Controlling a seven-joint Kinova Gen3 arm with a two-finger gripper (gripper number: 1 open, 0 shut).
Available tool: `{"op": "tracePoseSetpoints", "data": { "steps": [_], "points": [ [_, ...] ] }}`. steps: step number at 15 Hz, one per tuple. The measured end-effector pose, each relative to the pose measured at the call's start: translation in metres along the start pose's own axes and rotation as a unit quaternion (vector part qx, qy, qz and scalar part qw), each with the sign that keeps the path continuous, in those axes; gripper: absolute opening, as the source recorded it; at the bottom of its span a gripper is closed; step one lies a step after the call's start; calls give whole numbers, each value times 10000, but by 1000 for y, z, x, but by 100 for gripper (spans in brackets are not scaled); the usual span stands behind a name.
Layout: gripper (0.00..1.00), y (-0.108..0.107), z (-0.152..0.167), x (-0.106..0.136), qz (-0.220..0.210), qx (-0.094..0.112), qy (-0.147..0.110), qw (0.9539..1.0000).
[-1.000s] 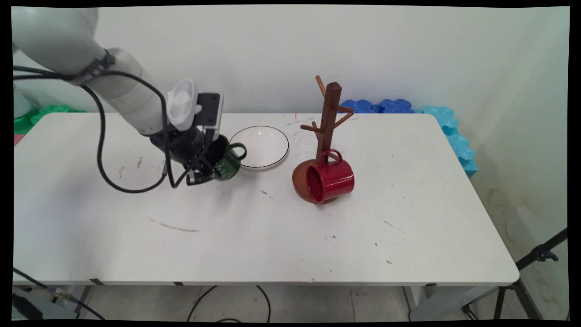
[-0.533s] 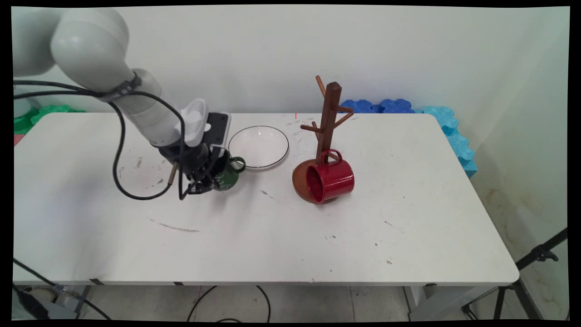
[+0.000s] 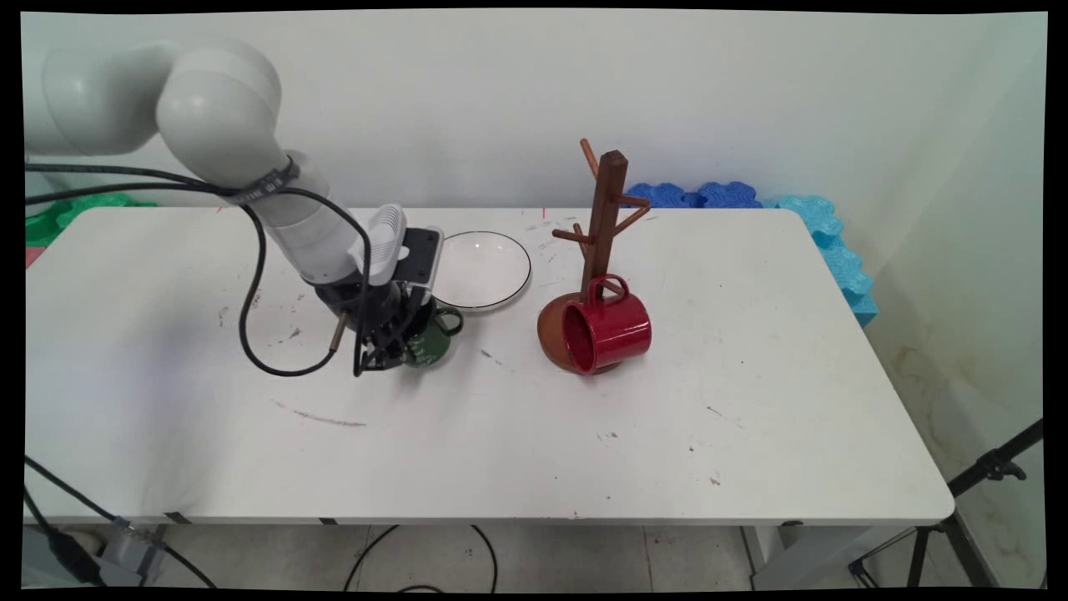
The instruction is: Place the picked object on the table
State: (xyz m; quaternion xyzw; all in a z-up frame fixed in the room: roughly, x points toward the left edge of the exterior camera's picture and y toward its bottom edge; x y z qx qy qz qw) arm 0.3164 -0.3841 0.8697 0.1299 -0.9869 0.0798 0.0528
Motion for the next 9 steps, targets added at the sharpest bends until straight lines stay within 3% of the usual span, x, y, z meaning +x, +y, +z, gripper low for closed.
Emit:
{"op": "tracePoseSetpoints", "data": {
  "steps": [8,9],
  "points": [
    [0,-7,17,5,26,-130,47,9999],
    [100,-7,18,6,28,-139,56,9999]
  ]
}}
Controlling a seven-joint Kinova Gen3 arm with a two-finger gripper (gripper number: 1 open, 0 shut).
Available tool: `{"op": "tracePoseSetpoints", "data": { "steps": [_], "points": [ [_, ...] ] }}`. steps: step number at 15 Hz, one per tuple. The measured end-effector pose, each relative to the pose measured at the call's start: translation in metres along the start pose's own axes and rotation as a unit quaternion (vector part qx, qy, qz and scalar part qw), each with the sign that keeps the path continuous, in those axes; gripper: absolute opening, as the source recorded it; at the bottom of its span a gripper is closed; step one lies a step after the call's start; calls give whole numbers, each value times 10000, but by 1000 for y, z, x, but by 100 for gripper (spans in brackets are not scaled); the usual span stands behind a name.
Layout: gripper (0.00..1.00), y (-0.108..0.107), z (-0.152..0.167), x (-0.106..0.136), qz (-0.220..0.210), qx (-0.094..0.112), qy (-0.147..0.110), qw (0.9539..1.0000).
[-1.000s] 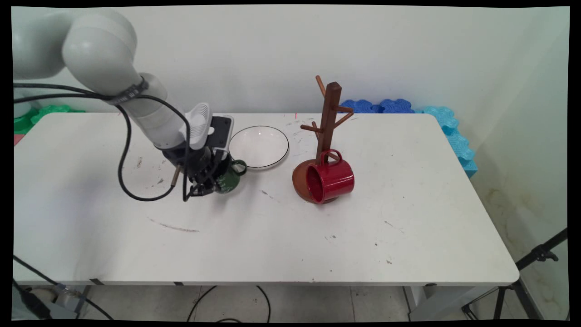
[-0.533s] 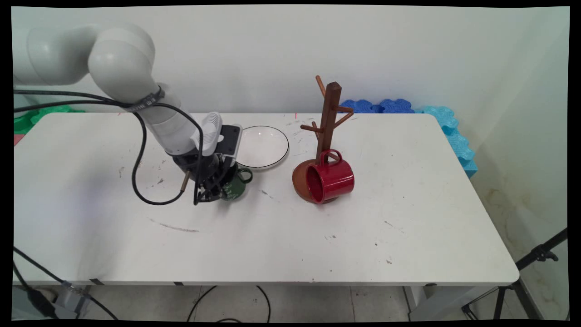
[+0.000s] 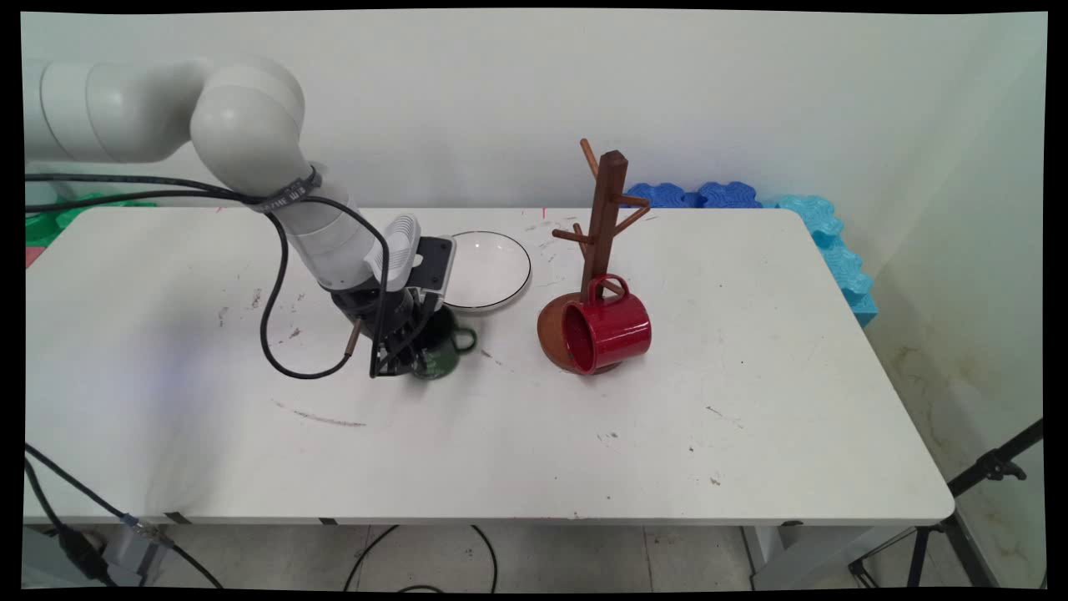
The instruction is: Place the picked object on the table
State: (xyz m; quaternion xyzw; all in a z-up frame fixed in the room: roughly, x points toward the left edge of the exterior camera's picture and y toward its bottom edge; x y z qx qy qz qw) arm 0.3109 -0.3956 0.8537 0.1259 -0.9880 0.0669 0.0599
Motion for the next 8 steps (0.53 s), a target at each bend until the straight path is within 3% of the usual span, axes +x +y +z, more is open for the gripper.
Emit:
{"op": "tracePoseSetpoints", "data": {
  "steps": [8],
  "points": [
    [100,2,-1,8,-87,-89,237,9996]
  ]
}}
